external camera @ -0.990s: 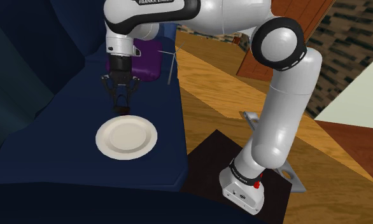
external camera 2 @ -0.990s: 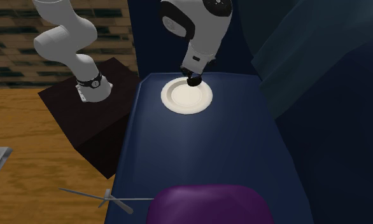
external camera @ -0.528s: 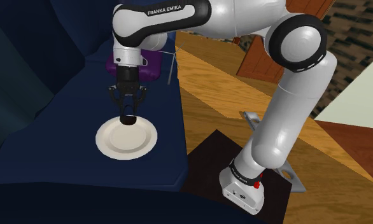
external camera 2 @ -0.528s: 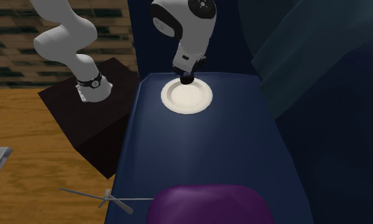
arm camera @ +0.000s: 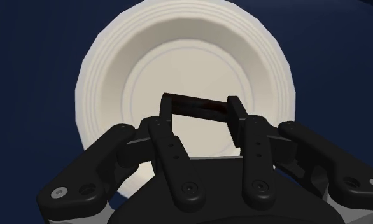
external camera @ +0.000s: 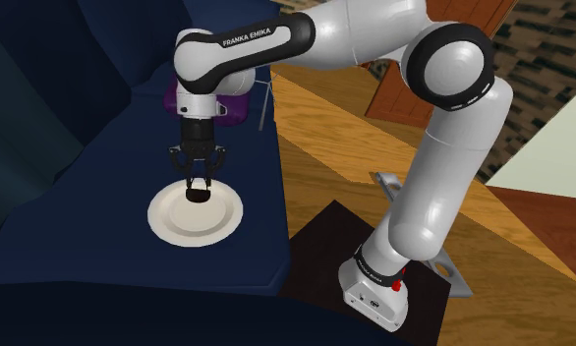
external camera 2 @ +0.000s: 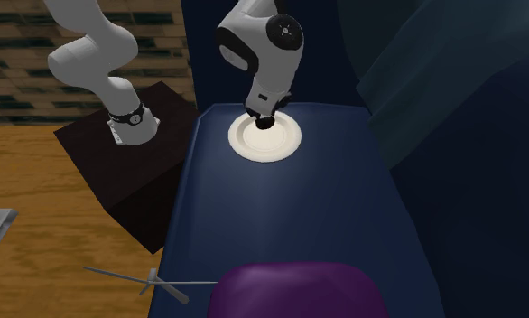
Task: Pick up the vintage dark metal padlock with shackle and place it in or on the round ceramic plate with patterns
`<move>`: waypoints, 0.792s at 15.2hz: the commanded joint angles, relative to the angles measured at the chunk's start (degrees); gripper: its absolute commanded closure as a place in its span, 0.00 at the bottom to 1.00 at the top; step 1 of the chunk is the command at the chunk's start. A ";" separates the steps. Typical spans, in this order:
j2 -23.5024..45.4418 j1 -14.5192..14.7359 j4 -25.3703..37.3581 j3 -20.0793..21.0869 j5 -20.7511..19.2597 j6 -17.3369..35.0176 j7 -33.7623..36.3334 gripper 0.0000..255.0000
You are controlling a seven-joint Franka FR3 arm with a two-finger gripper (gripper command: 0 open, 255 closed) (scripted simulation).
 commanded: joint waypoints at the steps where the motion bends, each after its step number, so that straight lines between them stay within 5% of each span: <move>1: 0.92 0.08 -0.74 -0.02 -0.08 1.61 -0.38 1.00; 11: 1.89 0.19 -1.54 -0.04 -0.14 3.34 -0.75 1.00; 12: 1.89 0.19 -1.54 -0.04 -0.14 3.34 -0.75 0.00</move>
